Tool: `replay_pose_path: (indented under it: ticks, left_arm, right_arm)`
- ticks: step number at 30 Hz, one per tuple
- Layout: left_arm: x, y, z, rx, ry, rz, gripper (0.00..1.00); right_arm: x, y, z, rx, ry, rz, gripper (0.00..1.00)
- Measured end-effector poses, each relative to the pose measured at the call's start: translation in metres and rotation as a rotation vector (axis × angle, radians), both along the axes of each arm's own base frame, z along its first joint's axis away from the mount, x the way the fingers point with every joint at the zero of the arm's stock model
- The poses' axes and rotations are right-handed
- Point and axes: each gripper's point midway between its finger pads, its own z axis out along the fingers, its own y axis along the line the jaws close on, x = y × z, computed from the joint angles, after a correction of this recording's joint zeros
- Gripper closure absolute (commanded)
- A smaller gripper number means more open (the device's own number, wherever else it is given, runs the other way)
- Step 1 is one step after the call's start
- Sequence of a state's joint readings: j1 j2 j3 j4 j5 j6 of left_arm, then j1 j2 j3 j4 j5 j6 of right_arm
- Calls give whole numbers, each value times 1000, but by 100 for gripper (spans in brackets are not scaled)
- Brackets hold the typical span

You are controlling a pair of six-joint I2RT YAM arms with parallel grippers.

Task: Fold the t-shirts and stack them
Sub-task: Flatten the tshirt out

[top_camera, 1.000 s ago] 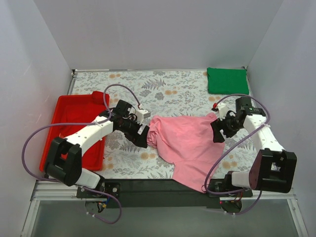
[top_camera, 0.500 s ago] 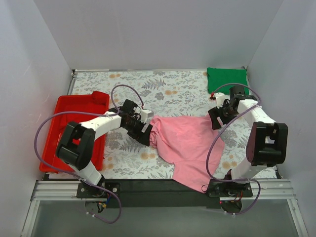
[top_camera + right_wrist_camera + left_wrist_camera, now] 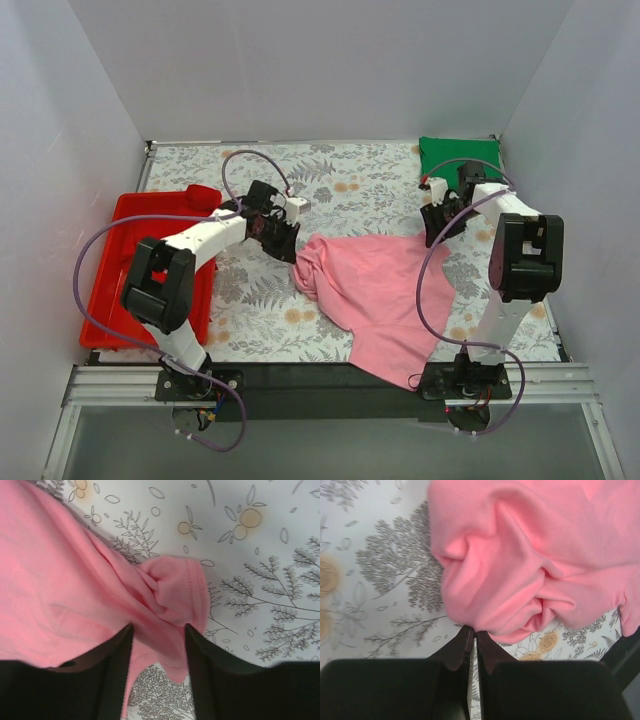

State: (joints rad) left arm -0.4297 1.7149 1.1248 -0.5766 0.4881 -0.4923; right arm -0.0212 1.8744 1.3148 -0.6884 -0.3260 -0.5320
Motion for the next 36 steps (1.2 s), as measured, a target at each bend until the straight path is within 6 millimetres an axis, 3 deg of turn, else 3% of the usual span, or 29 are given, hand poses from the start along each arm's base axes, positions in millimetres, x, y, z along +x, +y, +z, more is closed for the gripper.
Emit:
replay_pose_path:
  ticks: [1, 4, 10, 15, 18, 20, 22, 25, 27, 28, 29, 31, 34, 36]
  left_arm:
    - [6, 2, 2, 0, -12, 7, 100]
    - [22, 10, 15, 2, -46, 22, 100]
    - [34, 14, 52, 0, -165, -3, 100]
    - [34, 22, 109, -6, -374, -65, 100]
    - [13, 25, 140, -17, -466, -157, 100]
    - [-16, 22, 149, -26, -497, -257, 100]
    - [-60, 19, 136, -26, -481, -390, 100]
    - [-134, 37, 80, 23, -336, -572, 92]
    - [-173, 60, 41, 81, -215, -647, 79]
    - [-187, 75, 25, 120, -152, -667, 76]
    - [-198, 86, 14, 155, -100, -676, 73]
    - [-206, 97, 7, 194, -52, -685, 66]
    - [-196, 91, 18, 188, -80, -659, 63]
    - [-179, 78, 31, 166, -126, -606, 63]
  right_arm:
    - [-2, 2, -2, 11, 11, 10, 74]
    - [-7, 6, -3, 36, 34, 37, 98]
    - [-9, 6, 3, 41, 36, 67, 99]
    - [-5, -2, 27, 15, -42, 87, 99]
    - [-5, -7, 52, -7, -120, 112, 99]
    - [-7, -8, 60, -19, -155, 141, 99]
    - [-20, -8, 68, -33, -179, 187, 99]
    - [-54, -8, 55, -40, -141, 268, 97]
    - [-88, -5, 38, -31, -59, 331, 80]
    - [-106, -3, 30, -21, -2, 360, 59]
    - [-123, -1, 24, -7, 52, 386, 45]
    - [-146, 2, 20, 18, 123, 431, 26]
    - [-155, 7, 27, 64, 139, 456, 27]
    - [-148, 8, 37, 96, 115, 437, 29]
